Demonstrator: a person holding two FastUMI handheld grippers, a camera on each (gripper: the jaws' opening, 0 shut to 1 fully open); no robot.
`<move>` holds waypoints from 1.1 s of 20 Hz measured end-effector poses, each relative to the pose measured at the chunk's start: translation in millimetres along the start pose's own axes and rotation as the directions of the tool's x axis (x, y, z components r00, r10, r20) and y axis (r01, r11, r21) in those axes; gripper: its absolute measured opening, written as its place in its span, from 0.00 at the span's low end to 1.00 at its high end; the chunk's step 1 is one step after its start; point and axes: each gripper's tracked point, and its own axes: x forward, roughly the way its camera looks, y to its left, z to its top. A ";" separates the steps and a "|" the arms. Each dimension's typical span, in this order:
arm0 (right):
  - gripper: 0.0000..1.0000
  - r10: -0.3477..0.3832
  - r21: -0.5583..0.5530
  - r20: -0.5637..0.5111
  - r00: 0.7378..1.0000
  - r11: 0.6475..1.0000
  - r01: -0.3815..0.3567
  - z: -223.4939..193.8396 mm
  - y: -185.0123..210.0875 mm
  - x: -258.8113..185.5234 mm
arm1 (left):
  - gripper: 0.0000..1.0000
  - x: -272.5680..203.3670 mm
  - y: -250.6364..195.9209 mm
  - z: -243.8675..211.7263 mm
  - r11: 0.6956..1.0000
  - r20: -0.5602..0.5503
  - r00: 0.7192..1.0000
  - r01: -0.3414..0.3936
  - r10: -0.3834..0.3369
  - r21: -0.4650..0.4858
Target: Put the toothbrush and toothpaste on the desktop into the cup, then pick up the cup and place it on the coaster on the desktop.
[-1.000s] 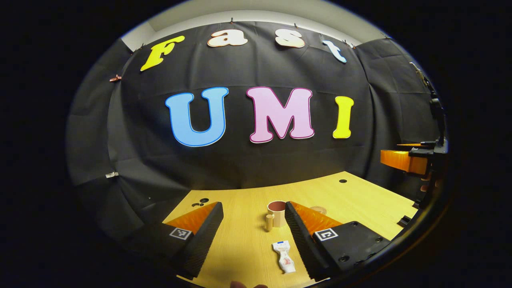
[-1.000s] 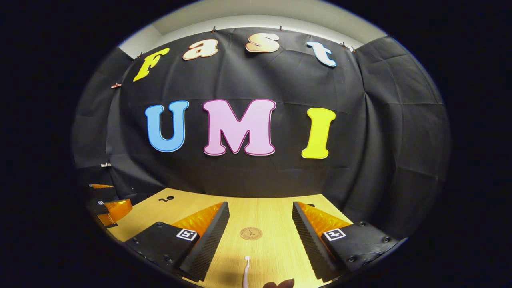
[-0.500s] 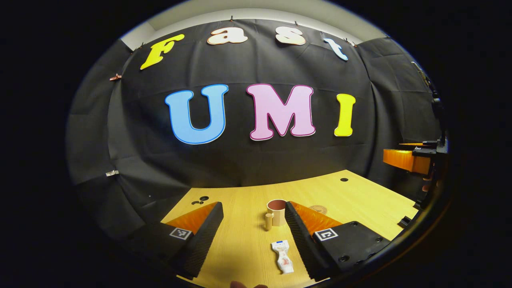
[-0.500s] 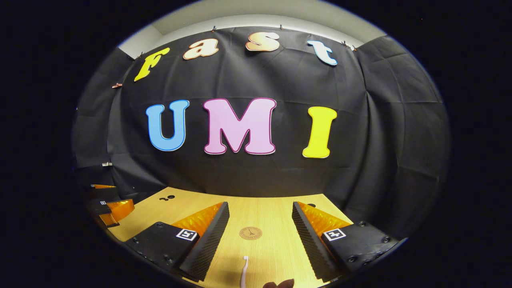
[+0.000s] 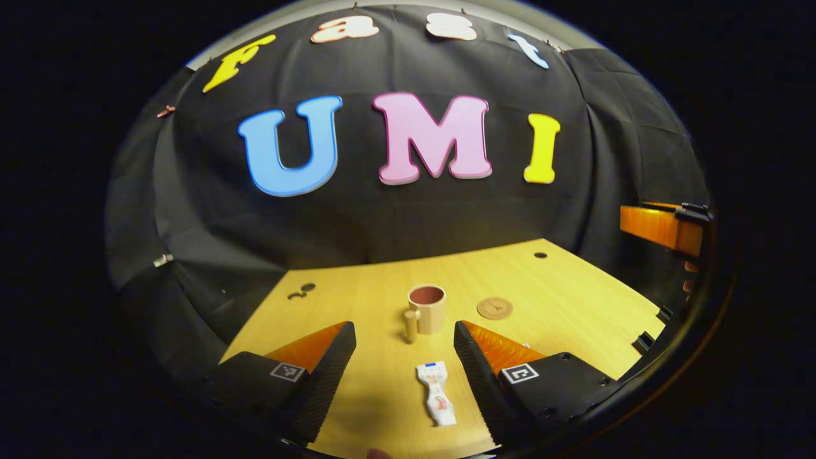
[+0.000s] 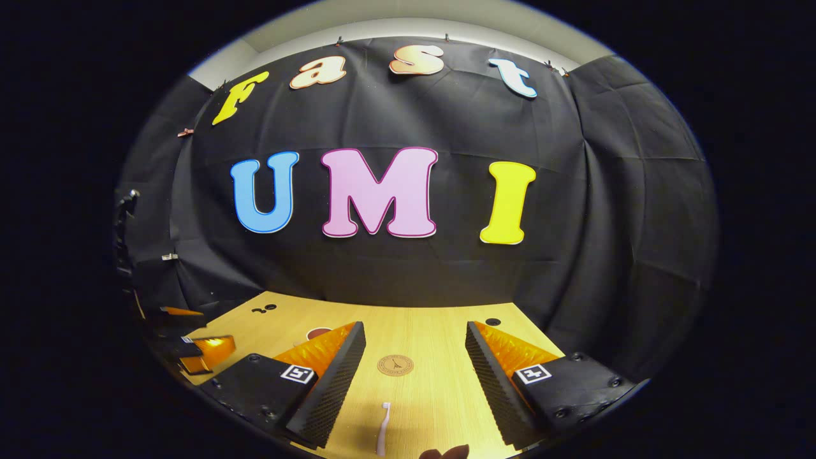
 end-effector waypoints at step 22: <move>0.97 -0.100 -0.013 -0.112 0.989 0.995 0.099 -39.2 -61.3 0.4 | 0.63 105.6 -35.5 -185.3 0.998 -0.589 0.808 -0.008 -0.028 -0.058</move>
